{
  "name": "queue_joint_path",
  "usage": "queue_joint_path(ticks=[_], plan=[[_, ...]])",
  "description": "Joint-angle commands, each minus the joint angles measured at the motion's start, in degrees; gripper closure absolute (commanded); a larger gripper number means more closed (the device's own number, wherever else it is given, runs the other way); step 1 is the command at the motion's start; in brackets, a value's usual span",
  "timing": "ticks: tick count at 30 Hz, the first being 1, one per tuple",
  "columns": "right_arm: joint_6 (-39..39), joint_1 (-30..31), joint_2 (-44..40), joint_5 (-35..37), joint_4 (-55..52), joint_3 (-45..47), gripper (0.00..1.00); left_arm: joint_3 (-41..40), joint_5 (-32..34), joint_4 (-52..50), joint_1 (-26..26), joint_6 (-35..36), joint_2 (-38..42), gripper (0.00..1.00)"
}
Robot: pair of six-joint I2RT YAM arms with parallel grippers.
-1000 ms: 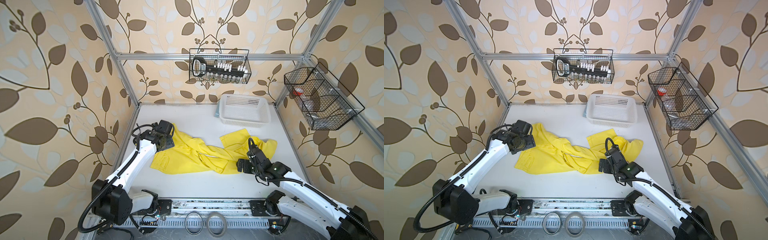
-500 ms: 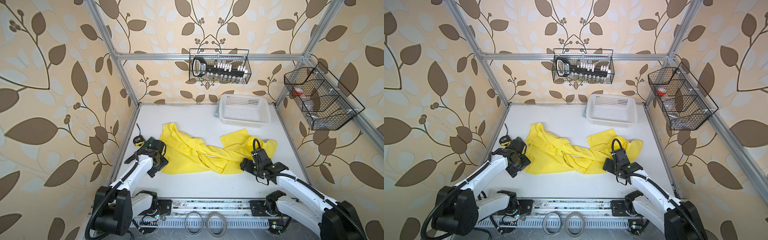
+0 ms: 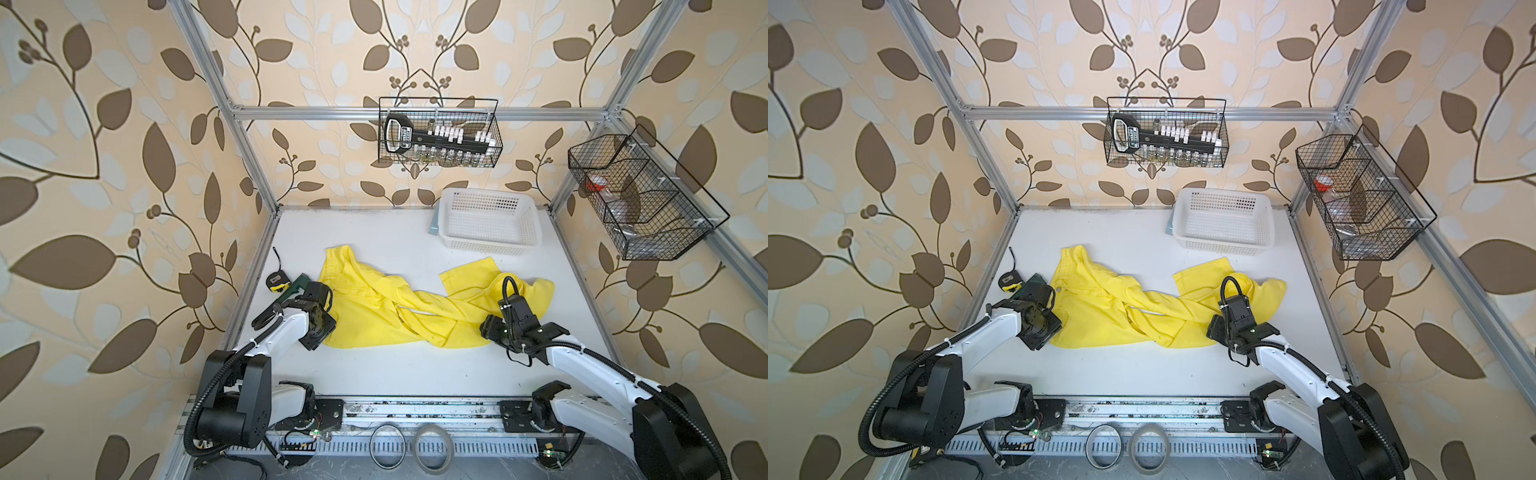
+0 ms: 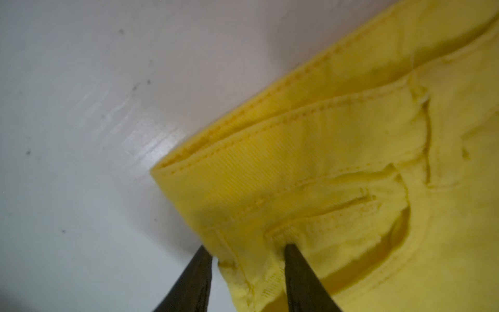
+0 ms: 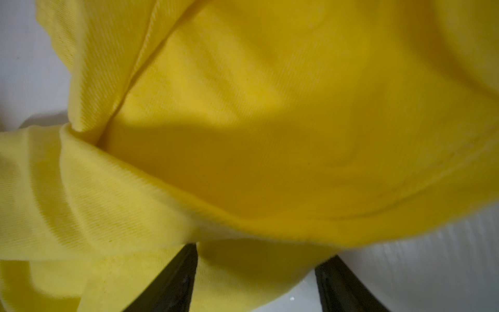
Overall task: Fold and stack the trousers
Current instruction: Flatten out the trousers at the center of the table.
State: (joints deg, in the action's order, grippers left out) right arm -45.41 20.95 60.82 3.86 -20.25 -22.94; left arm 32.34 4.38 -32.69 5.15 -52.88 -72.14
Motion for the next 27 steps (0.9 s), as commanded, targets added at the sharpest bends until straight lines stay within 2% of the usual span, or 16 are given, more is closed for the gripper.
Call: queue_joint_path(ticks=[1, 7, 8, 12, 16, 20, 23, 27], plan=[[-1.47, 0.74, 1.39, 0.72, 1.94, 0.97, 0.41, -1.99, -2.35, 3.48, -0.71, 0.02, -2.41, 0.68], [-1.7, 0.79, 3.43, 1.36, 5.86, 0.72, 0.73, 1.12, -3.8, 0.74, -0.7, 2.87, -0.19, 1.0], [-1.46, 0.85, 3.95, 1.5, 6.01, 0.38, 0.81, 2.01, -4.12, -0.32, -0.6, 3.47, 0.5, 1.0], [0.02, 0.37, 1.78, 2.83, 2.31, -1.97, 0.99, 6.88, -3.96, -6.61, -0.65, 5.92, 4.77, 1.0], [3.46, -1.64, -6.4, 8.18, -8.05, -6.86, 1.0, 13.66, -3.03, -14.27, -0.53, 7.94, 11.39, 1.0], [6.86, -6.45, -13.5, 9.14, -16.48, -13.09, 1.0, 21.49, -2.26, -21.18, -0.19, 9.58, 15.74, 1.0], [9.36, -9.24, -15.25, 9.52, -20.52, -19.01, 1.0, 26.41, -2.79, -25.14, -0.09, 10.29, 17.72, 1.0], [11.26, -9.94, -14.54, 12.55, -25.07, -26.47, 1.0, 32.7, -2.49, -29.82, 0.13, 10.9, 19.54, 1.0]])
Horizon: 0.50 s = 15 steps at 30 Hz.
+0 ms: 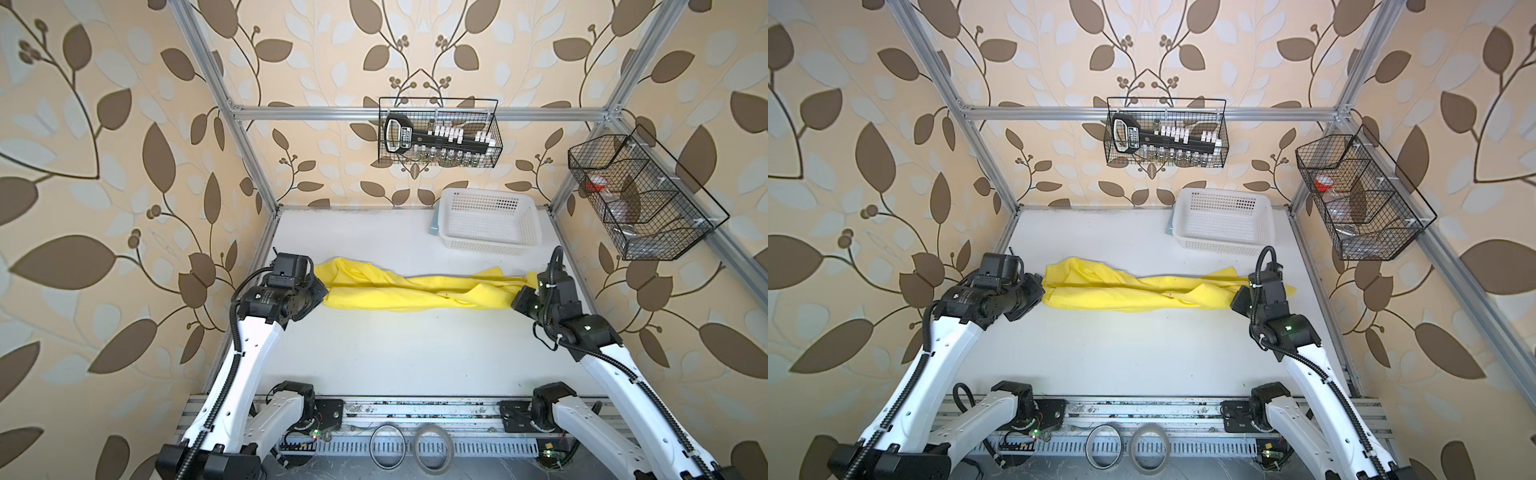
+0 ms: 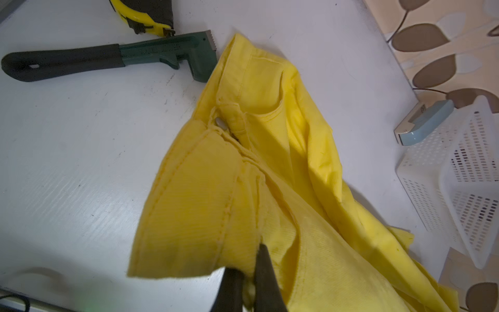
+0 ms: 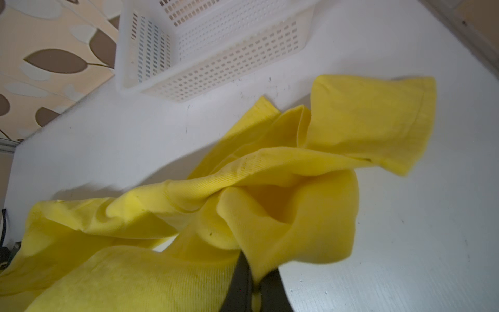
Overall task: Fold and stack the trousers
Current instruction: Flatten out the trousers at the center of the table.
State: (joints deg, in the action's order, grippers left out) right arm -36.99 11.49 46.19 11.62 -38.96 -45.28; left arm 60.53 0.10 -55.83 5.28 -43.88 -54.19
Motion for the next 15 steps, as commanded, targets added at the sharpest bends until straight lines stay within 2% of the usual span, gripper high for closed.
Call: queue_joint_path(ticks=[1, 4, 7, 11, 15], plan=[[3.29, -0.42, 0.25, 5.32, -7.05, -5.4, 1.0, 5.44, 1.98, -7.35, 0.0, 2.16, 1.91, 1.0], [4.35, -0.43, 1.65, 5.51, -6.49, -6.72, 1.0, 5.32, 2.62, -7.39, -0.01, 2.55, 2.11, 1.0], [4.75, -0.5, 6.51, 2.19, -2.64, -4.98, 0.99, 1.07, 2.69, -3.59, 0.0, 2.19, 0.73, 1.0], [5.13, -0.45, 15.65, -1.86, 6.12, -2.71, 0.97, -4.28, 0.48, 3.43, 0.0, 0.26, -2.74, 1.0], [4.06, -0.39, 24.13, -4.4, 12.33, -4.29, 0.94, -5.64, 2.03, 5.77, 0.03, 0.51, -4.88, 1.0]])
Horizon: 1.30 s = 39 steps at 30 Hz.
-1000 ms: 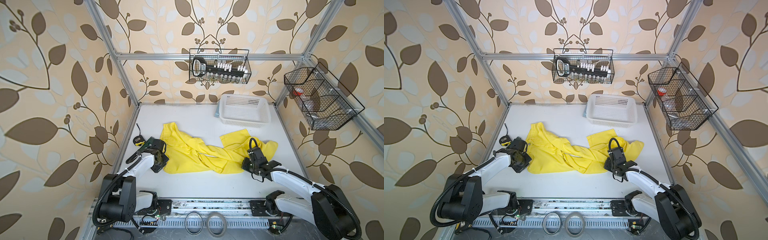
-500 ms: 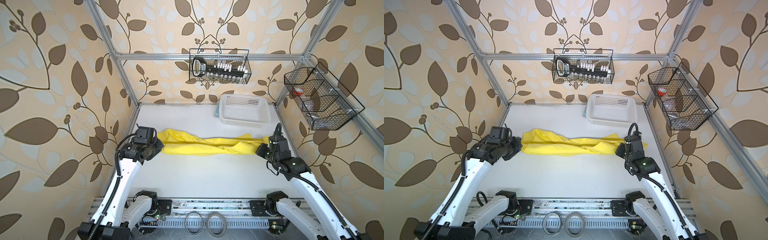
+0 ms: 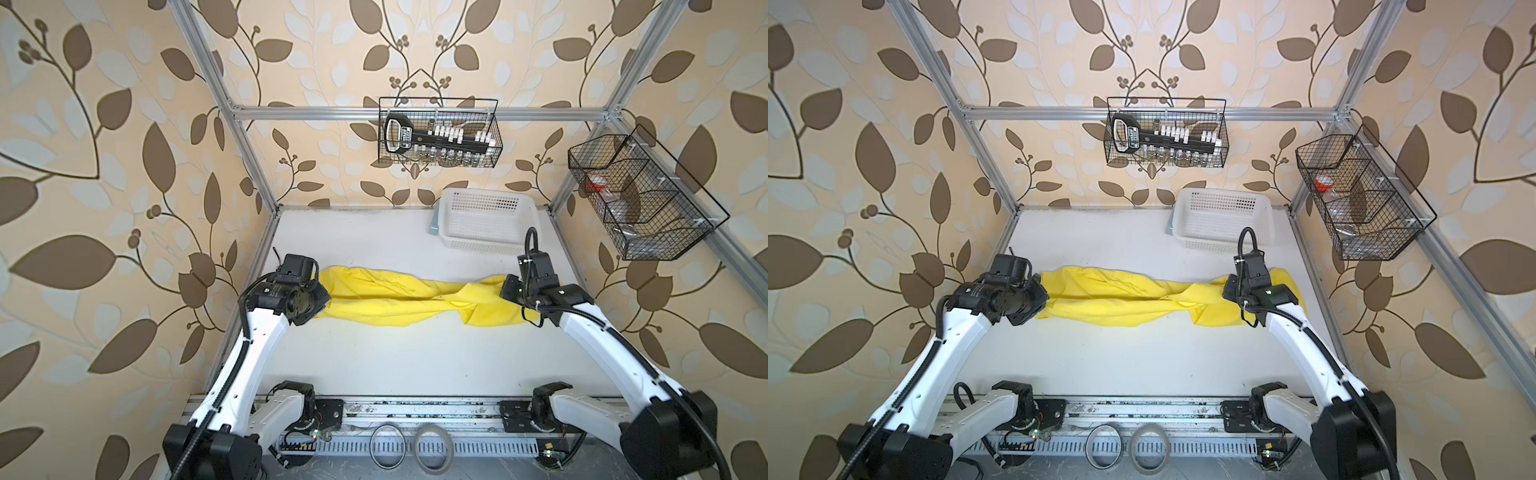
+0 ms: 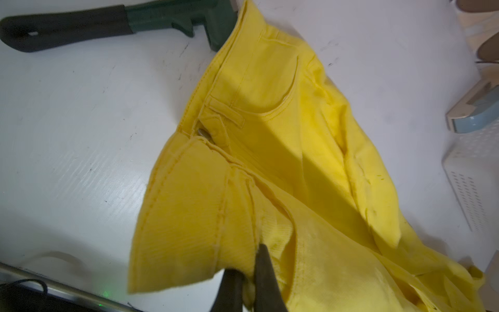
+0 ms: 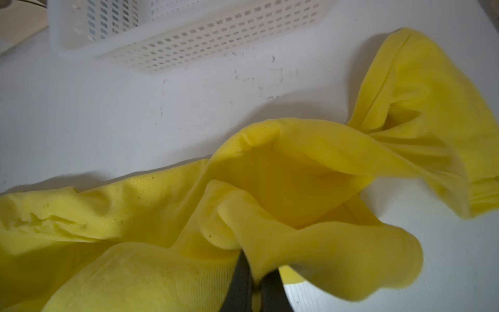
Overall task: Fold and stack the trousers
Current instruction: Flatten out the trousers at the center of the table.
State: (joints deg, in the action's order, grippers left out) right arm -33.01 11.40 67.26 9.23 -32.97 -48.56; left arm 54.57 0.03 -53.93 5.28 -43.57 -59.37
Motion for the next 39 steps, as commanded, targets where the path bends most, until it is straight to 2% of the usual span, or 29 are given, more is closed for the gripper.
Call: queue_joint_path(ticks=[1, 5, 7, 9, 14, 17, 21, 23, 27, 32, 39], plan=[[0.41, 0.13, 4.99, -1.9, 7.33, -1.54, 0.91, 0.53, 2.65, 3.56, 0.1, 0.71, 0.06, 1.0], [3.13, 1.52, 12.78, -3.18, 15.09, -2.64, 0.82, 1.58, 6.64, 1.31, 0.13, 3.01, 0.53, 1.0], [4.87, 2.04, 16.32, -2.64, 15.67, -4.79, 0.78, 2.28, 7.81, 0.2, 0.11, 3.99, 0.83, 1.0], [6.63, 2.31, 17.8, -2.36, 16.2, -6.18, 0.69, 3.29, 8.35, -1.09, 0.11, 4.67, 1.25, 1.0], [10.18, -0.65, 15.79, -4.3, 13.94, -8.58, 0.48, 5.02, 10.7, -3.26, 0.13, 6.14, 2.25, 1.0], [11.42, -4.11, 11.41, -4.69, 10.69, -8.37, 0.4, 5.26, 10.95, -3.46, 0.08, 6.26, 2.25, 1.0], [10.37, -9.44, 4.72, -6.44, 5.81, -6.59, 0.38, 5.98, 10.87, -3.29, 0.08, 6.31, 1.51, 1.0], [7.23, -12.56, -0.5, -6.56, 5.06, -2.82, 0.38, 6.58, 10.46, -3.07, 0.08, 6.3, 0.9, 1.0], [2.17, -18.25, -7.13, -12.76, 5.09, 4.66, 0.37, 7.05, 10.83, -2.28, 0.08, 6.85, -0.35, 1.0], [-3.78, -22.05, -8.33, -18.93, 9.16, 12.06, 0.33, 7.05, 10.63, -0.97, 0.08, 7.1, -1.69, 1.0], [-14.25, -22.3, -2.99, -24.48, 21.57, 15.52, 0.32, 7.05, 10.78, -0.47, 0.04, 7.45, -1.89, 1.0]])
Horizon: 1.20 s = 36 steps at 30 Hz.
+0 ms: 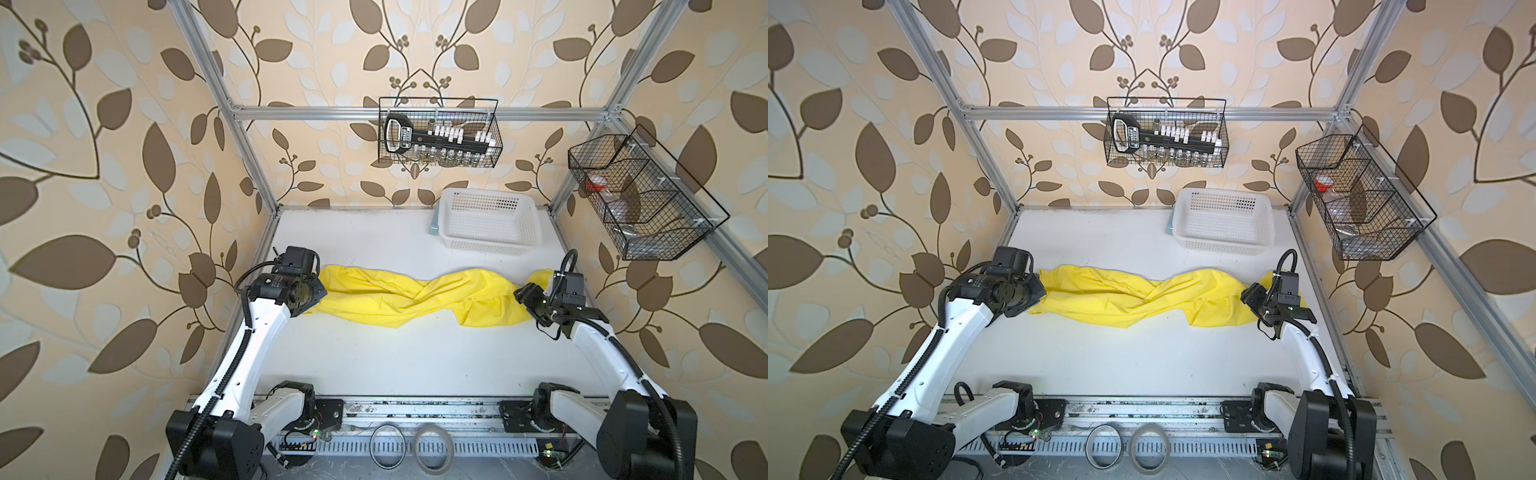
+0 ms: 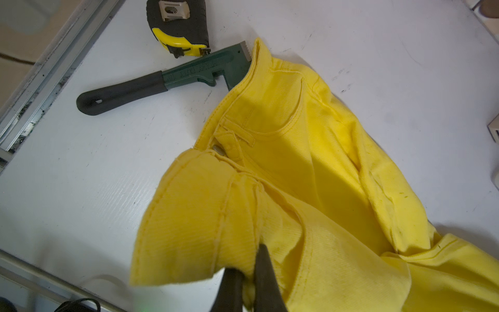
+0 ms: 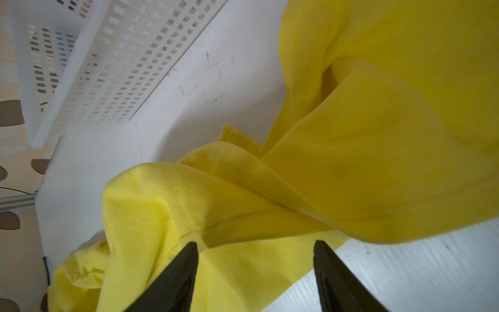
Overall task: Fold and stack the trousers
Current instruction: Flatten out the trousers at the center of the table.
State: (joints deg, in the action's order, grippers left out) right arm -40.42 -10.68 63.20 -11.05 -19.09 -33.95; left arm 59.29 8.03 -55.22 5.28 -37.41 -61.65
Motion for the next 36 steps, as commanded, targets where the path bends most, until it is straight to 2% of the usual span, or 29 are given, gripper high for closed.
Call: queue_joint_path(ticks=[1, 5, 7, 10, 12, 14, 19, 28, 36], plan=[[-8.0, -0.15, 1.63, -3.85, 9.0, 1.22, 0.32, 2.33, 2.94, 0.73, 0.06, 1.38, 0.47, 1.0], [-14.09, -0.09, 3.49, -5.05, 13.62, 3.79, 0.3, 2.04, 3.88, 0.55, 0.04, 1.63, 1.0, 1.0], [-14.67, -0.05, 4.81, -4.1, 16.07, 4.34, 0.28, 1.98, 4.02, 0.47, 0.07, 1.64, 0.92, 1.0], [-15.65, -0.82, 8.59, -4.9, 18.31, 4.08, 0.34, 1.98, 4.16, 0.51, 0.03, 1.82, 0.75, 1.0], [-14.93, -1.14, 9.16, -3.66, 18.31, 3.65, 0.49, 2.46, 4.39, 0.26, 0.08, 2.14, 0.46, 1.0], [-13.03, -1.45, 7.61, -1.65, 17.34, 2.31, 0.72, 3.3, 4.99, 0.11, 0.04, 2.8, 0.32, 1.0], [-6.3, -1.47, 3.64, 4.38, 9.03, -6.12, 0.99, 7.35, 6.76, -0.56, 0.06, 4.85, -1.35, 1.0], [3.53, -1.54, 0.06, 10.2, -3.58, -25.53, 1.0, 19.12, 10.86, 0.03, 0.0, 8.64, -6.71, 1.0], [6.14, -0.9, 2.07, 6.16, -6.91, -36.88, 1.0, 28.76, 10.28, 0.09, 0.02, 9.55, -11.45, 1.0]])
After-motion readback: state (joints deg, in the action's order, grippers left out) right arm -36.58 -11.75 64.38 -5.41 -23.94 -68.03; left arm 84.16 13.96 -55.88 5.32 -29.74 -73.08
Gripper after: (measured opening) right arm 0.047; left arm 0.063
